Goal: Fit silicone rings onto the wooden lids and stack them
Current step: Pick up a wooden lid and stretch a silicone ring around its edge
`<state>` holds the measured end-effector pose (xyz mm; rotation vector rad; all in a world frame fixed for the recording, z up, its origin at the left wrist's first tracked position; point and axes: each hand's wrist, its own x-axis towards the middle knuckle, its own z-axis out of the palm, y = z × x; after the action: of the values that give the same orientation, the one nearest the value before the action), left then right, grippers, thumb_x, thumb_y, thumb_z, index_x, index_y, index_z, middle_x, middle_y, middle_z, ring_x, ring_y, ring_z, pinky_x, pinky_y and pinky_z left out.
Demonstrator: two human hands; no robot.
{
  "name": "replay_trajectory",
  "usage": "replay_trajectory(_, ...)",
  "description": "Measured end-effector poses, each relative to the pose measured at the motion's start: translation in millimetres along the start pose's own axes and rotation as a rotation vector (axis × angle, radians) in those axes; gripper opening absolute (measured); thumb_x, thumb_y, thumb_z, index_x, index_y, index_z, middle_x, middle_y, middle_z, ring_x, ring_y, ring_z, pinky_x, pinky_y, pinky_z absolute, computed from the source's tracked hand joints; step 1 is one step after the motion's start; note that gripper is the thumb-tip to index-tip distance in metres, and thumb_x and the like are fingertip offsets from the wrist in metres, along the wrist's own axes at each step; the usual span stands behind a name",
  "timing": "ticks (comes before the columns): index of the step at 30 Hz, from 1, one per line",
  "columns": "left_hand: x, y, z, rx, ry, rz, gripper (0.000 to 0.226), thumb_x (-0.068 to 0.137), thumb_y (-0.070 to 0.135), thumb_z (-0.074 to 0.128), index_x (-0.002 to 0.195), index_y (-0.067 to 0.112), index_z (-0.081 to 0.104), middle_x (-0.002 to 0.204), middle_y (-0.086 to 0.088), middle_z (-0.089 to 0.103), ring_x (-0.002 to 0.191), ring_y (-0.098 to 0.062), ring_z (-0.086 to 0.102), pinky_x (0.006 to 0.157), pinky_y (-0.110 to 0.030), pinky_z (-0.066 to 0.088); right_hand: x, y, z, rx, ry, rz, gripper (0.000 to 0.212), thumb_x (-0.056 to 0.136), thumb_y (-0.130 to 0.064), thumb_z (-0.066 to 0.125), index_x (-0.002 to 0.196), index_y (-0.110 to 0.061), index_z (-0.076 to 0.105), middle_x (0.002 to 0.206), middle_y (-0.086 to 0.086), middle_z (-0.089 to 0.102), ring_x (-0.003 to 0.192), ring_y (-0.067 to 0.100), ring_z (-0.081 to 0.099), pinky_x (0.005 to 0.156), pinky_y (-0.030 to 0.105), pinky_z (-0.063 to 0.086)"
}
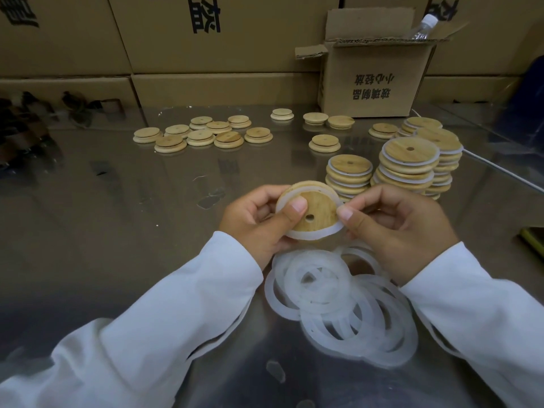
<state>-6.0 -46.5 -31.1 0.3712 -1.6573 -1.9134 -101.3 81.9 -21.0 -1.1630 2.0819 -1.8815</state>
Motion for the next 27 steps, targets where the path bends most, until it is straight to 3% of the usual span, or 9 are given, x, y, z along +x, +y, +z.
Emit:
replay_trajectory(5,-1.0,-2.2,4.0,0.01,0.054,-0.025,0.029,0.052,0.022,0.07,0.077,0.008,0.063,0.078,-0.014,0.069,0.074,-0.028,0.066,0.075,-0.046,0.057,-1.8,2.1,5.3,0.03,0.06,0.054,0.009,0.073,-0.017,0.069,0.072,-0.023,0.061,0.07,-0.002,0.064,0.07,0.021,0.063,0.071,0.032,0.055)
replay_trajectory(10,0.5,-3.2,5.3,-0.063,0.069,-0.046,0.027,0.051,0.016,0.07,0.074,0.006,0.061,0.071,-0.012,0.069,0.067,-0.025,0.066,0.071,-0.042,0.057,-2.6,3.2,6.1,-0.026,0.091,0.093,0.006,0.073,-0.021,0.066,0.069,-0.021,0.062,0.067,0.0,0.067,0.069,0.02,0.066,0.073,0.035,0.055)
replay_trajectory(15,2.6,-4.4,2.0,0.004,0.001,-0.067,0.019,0.072,-0.002,0.068,0.084,0.011,0.063,0.086,-0.013,0.069,0.081,-0.029,0.066,0.076,-0.042,0.057,-2.7,3.5,4.0,-0.086,0.078,0.093,0.01,0.076,-0.016,0.068,0.068,-0.02,0.062,0.066,-0.005,0.067,0.056,0.006,0.064,0.061,0.026,0.057)
replay_trajectory(18,2.4,-4.4,0.1,0.098,-0.031,-0.052,0.024,0.07,0.003,0.074,0.089,0.014,0.064,0.092,-0.014,0.069,0.088,-0.03,0.066,0.079,-0.04,0.055,-4.0,2.5,3.7,-0.148,0.056,0.074,0.011,0.076,-0.019,0.068,0.068,-0.023,0.061,0.064,-0.003,0.066,0.059,0.008,0.065,0.061,0.028,0.056)
replay_trajectory(22,1.6,-4.8,-0.7,0.178,-0.035,-0.002,0.011,0.075,0.01,0.068,0.085,0.015,0.066,0.082,-0.008,0.069,0.077,-0.021,0.065,0.07,-0.028,0.056,-6.8,-0.7,5.5,-0.184,0.022,0.055,0.006,0.071,-0.027,0.066,0.068,-0.025,0.061,0.07,-0.005,0.068,0.064,0.01,0.066,0.065,0.032,0.057)
replay_trajectory(27,1.5,-4.8,-1.0,0.198,-0.02,0.018,0.009,0.072,0.015,0.069,0.081,0.017,0.066,0.081,-0.007,0.07,0.079,-0.023,0.066,0.073,-0.035,0.056,-6.0,-2.1,5.5,-0.201,0.015,0.06,0.005,0.07,-0.028,0.063,0.069,-0.023,0.062,0.069,-0.006,0.067,0.067,0.009,0.065,0.066,0.029,0.056)
